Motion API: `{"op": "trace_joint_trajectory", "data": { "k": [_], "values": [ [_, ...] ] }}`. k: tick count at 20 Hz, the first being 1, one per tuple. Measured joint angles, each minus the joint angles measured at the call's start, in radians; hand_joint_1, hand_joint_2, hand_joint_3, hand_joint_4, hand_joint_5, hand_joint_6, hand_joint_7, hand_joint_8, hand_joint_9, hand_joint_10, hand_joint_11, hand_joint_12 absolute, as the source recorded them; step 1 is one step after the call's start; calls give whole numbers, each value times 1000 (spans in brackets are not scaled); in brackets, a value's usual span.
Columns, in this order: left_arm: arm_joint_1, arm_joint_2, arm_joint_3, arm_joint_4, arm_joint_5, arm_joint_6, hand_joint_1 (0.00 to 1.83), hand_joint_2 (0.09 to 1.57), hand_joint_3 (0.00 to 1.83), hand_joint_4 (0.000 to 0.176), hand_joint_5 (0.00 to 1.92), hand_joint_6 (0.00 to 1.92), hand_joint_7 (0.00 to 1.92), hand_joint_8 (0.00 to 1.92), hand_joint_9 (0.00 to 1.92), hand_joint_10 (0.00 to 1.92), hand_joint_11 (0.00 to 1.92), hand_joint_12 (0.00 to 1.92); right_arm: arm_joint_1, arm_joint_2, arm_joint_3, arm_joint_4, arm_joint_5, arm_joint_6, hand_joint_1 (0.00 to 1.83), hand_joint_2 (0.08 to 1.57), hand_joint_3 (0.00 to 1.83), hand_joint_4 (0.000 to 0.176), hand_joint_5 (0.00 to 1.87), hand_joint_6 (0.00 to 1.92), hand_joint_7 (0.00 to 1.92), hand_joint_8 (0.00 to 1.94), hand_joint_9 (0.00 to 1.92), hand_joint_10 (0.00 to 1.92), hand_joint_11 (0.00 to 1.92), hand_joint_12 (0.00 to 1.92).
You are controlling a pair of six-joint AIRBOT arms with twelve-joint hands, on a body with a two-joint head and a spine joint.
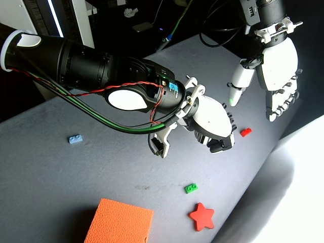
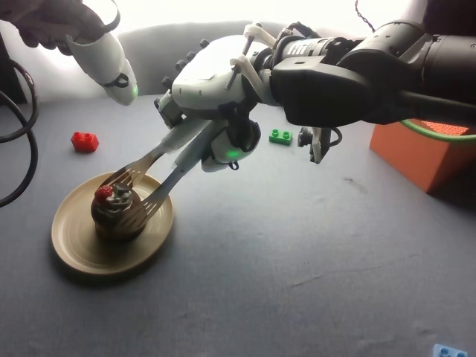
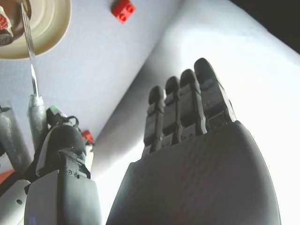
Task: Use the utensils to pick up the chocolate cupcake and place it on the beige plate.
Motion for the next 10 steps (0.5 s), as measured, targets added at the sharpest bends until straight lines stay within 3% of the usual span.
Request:
{"op": "trace_joint_trajectory", "data": {
  "k": [1,3,6,7,9,10],
  "values": [
    [0,0,0,0,0,0,334,1105,0,0,175,2,140,4,104,0,0,342,0,0,0,0,0,0,1175,1238,4,0,728,1242,791,1467,690,1389,653,1609],
    [0,0,0,0,0,0,310,1117,2,0,156,1,128,3,96,3,0,324,0,0,0,0,0,0,1190,1209,0,0,837,1099,797,1444,688,1393,645,1663],
    [0,0,0,0,0,0,298,1120,2,0,140,0,123,0,93,1,0,305,0,0,0,0,0,0,1180,1220,3,0,828,1129,752,1489,666,1418,636,1658],
    [0,0,0,0,0,0,300,1118,0,0,155,3,131,3,107,4,0,357,0,0,0,0,0,0,1195,1218,0,0,856,1055,740,1539,647,1440,642,1651],
    [0,0,0,-1,0,0,318,1113,0,0,163,4,140,3,115,4,0,387,0,0,0,0,0,0,1204,1207,0,0,894,1002,747,1523,654,1427,646,1638],
    [0,0,0,-2,0,0,313,1115,0,0,164,5,143,3,120,4,0,370,0,0,0,0,1,0,1188,1205,2,0,897,1067,731,1461,663,1352,615,1635]
  ]
}}
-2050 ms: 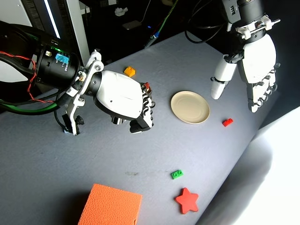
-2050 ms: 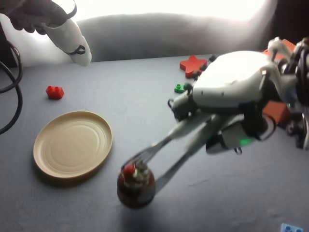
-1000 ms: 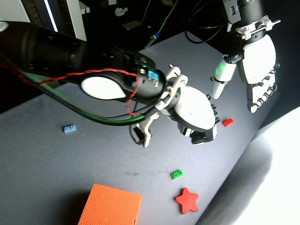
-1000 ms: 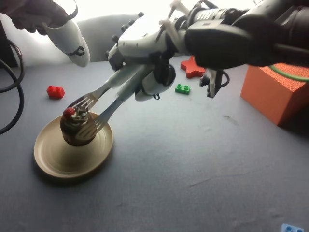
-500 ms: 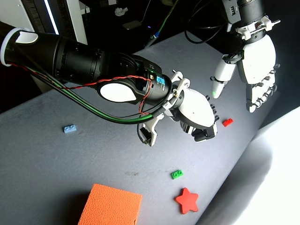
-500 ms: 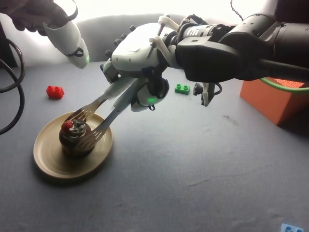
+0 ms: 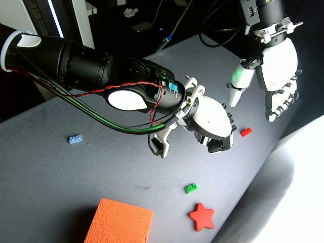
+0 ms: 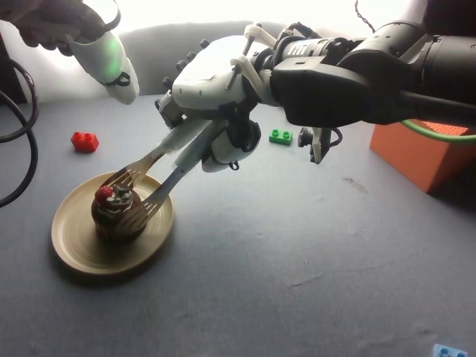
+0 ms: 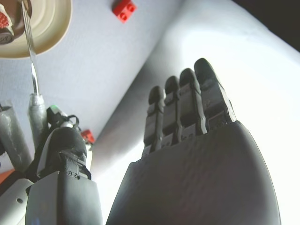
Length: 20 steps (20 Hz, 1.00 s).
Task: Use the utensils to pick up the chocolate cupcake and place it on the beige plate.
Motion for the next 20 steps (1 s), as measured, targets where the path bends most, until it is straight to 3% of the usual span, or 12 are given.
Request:
{"op": "trace_joint_trajectory", "data": {
  "k": [5,7,8,11,15,17,18,20],
  "values": [
    [-1,0,0,-4,0,0,321,1117,1,0,159,2,137,2,115,1,0,330,0,0,0,0,-1,0,1207,1212,1,0,797,1091,821,1463,673,1360,586,1645],
    [-1,0,0,-4,0,0,323,1119,0,0,172,4,147,3,132,4,0,358,0,1,0,0,-1,0,1196,1223,0,0,827,1066,751,1541,614,1401,519,1690],
    [-1,0,0,-4,0,0,345,1114,0,0,172,3,146,2,128,2,0,359,0,1,0,0,-1,0,1188,1237,3,0,744,1168,777,1517,627,1402,560,1675],
    [-1,0,0,-4,0,0,320,1119,0,0,149,3,125,2,107,2,0,314,0,3,0,0,-2,0,1206,1239,2,0,666,1230,835,1452,630,1362,546,1671],
    [-1,0,0,-4,0,0,281,1124,1,0,146,0,127,3,101,3,0,278,0,7,0,0,-2,0,1150,1270,0,0,699,1277,715,1576,583,1474,519,1756],
    [-1,0,0,-4,0,0,303,1119,0,0,150,0,131,1,108,2,0,294,0,7,0,0,-2,0,1182,1283,1,0,591,1337,764,1571,566,1496,518,1761],
    [-1,0,0,-4,0,0,317,1117,0,0,142,0,120,1,91,2,0,249,0,7,0,0,-2,0,1137,1288,2,0,702,1324,636,1618,554,1488,522,1738],
    [-1,0,0,-4,0,0,334,1112,0,0,158,2,131,2,101,3,0,274,0,7,0,0,-2,0,1155,1267,0,0,765,1214,664,1613,534,1501,485,1759]
  ]
}}
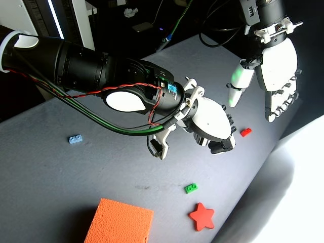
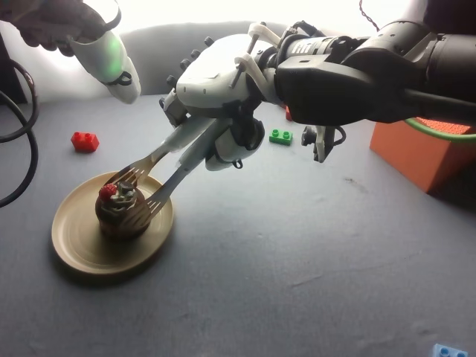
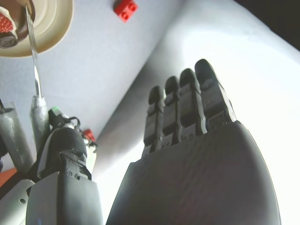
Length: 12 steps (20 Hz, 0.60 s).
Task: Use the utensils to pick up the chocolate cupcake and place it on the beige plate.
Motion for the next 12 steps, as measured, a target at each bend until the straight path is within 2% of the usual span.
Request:
{"op": "trace_joint_trajectory", "data": {
  "k": [2,4,12],
  "values": [
    [0,0,0,0,0,0,349,1110,0,0,167,4,138,3,114,5,0,291,0,0,0,0,0,-2,1158,1275,1,0,729,1225,670,1655,525,1541,469,1807],
    [0,0,0,0,0,0,354,1108,0,0,170,2,143,4,125,4,0,309,0,0,0,0,0,-4,1129,1285,0,0,702,1316,656,1605,545,1492,507,1759],
    [0,0,0,-1,-1,0,339,1111,0,0,169,3,153,3,131,4,0,326,2,6,0,0,-1,-8,1140,1304,1,0,634,1329,666,1680,498,1541,457,1798]
  ]
}}
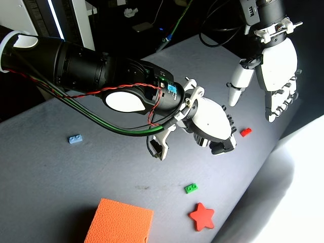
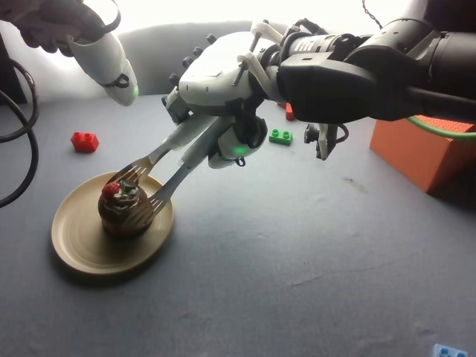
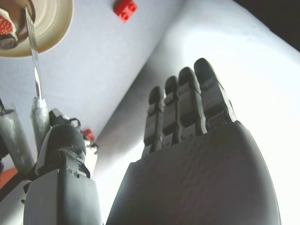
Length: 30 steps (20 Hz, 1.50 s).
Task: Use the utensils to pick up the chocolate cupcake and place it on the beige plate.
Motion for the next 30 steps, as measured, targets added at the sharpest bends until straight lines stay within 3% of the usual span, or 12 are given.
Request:
{"op": "trace_joint_trajectory", "data": {
  "k": [4,14,15,16,17,18,20,23,24,25,26,30],
  "values": [
    [-1,0,0,-6,0,0,321,1117,1,0,153,0,136,1,118,0,0,273,0,0,0,0,0,-3,1135,1300,0,0,703,1280,601,1711,495,1500,474,1716],
    [-1,0,0,-6,1,0,299,1122,1,0,146,2,129,1,110,1,0,265,0,6,0,0,-5,-3,1120,1317,1,0,602,1383,647,1691,433,1557,397,1763],
    [-2,0,0,-6,1,0,313,1116,0,0,160,4,135,2,112,1,0,284,2,7,0,0,-6,-3,1069,1289,0,0,649,1437,438,1358,447,1505,409,1714],
    [-3,0,0,-6,1,0,330,1112,0,0,173,5,144,3,120,2,0,301,4,7,0,0,-8,-3,1128,1314,1,0,561,1419,643,1605,466,1497,416,1710],
    [-3,0,0,-6,0,0,335,1110,0,0,174,5,148,4,121,3,0,304,5,8,0,0,-10,-3,1079,1221,0,0,442,994,422,1336,457,1464,411,1666],
    [-3,0,0,-7,0,0,302,1116,0,0,153,2,131,2,105,3,0,260,5,8,0,0,-10,-3,1013,1213,0,0,449,703,303,1209,408,1478,361,1680],
    [-3,0,0,-6,1,0,314,1114,0,0,146,0,129,1,103,2,0,251,5,9,0,0,-13,1,1030,1204,0,0,471,686,284,1096,385,1435,344,1657],
    [-3,0,0,-7,1,0,331,1112,0,0,151,3,128,3,98,2,0,222,5,9,0,1,-13,2,1031,1192,0,0,430,790,271,1156,389,1475,392,1697],
    [-3,0,0,-6,1,0,342,1105,0,0,157,3,137,4,107,4,0,238,5,9,0,1,-13,2,1054,1248,20,0,623,1304,293,1188,403,1477,385,1688],
    [-3,0,0,-6,1,0,333,1108,0,0,152,0,132,1,106,3,0,244,5,9,0,2,-12,2,1045,1196,0,0,444,997,272,1183,377,1495,376,1676],
    [-3,0,0,-6,1,0,324,1108,0,0,145,2,136,3,109,2,0,248,5,9,0,1,-12,1,1006,1192,2,0,407,851,229,1139,340,1494,344,1701],
    [-3,0,0,-6,1,0,308,1116,2,0,132,0,121,0,101,0,0,258,9,16,0,2,-14,1,1012,1187,2,0,431,842,245,990,355,1477,354,1695]
  ]
}}
